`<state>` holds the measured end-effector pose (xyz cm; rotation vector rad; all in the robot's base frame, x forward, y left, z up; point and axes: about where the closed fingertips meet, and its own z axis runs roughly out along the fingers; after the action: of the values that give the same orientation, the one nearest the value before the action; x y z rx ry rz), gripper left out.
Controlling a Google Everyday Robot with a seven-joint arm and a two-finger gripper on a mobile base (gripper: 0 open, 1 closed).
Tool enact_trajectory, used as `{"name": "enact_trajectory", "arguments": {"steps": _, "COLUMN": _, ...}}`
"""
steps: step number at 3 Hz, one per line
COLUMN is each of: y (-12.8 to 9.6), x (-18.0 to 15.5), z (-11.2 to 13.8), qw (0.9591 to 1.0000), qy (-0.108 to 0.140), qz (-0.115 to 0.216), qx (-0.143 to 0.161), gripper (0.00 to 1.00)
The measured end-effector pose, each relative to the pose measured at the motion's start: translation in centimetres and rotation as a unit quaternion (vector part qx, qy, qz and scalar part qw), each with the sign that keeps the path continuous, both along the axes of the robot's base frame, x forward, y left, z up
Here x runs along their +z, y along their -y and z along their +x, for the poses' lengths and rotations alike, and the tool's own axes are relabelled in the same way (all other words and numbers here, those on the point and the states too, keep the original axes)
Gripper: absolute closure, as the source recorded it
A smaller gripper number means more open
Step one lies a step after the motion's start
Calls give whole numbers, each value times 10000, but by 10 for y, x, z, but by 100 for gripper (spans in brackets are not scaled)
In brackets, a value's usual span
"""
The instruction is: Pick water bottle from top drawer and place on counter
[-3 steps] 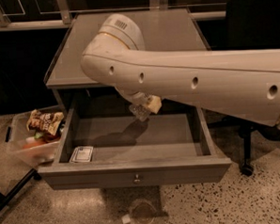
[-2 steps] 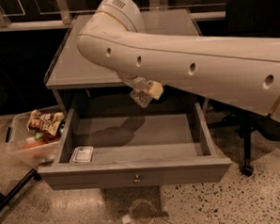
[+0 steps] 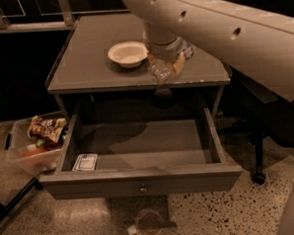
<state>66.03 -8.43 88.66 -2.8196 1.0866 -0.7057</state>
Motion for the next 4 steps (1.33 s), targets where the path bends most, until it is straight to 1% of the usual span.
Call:
{"name": "enact_trajectory", "arguments": {"steps": 1, "y": 20, "x": 16, "z": 22, "qw": 9973, "qy": 124, "qz": 722, "qx": 58, "gripper": 100}}
{"name": "enact_trajectory", "arguments": {"steps": 2, "y": 37, "x": 17, "z": 39, "qw": 9916, "qy": 135, "qz": 1290, "qx": -18, "gripper": 100}}
{"name": "enact_trajectory", "arguments": {"steps": 3, "y": 50, "x": 7, "z": 53, "qw": 9854, "qy": 105, "qz": 1694, "qx": -155, "gripper": 81}}
{"name": "enact_trajectory", "arguments": {"steps": 4, "y": 54, "x": -4, "z": 65, "qw": 9817, "qy": 94, "qz": 1893, "qx": -177, "gripper": 58}}
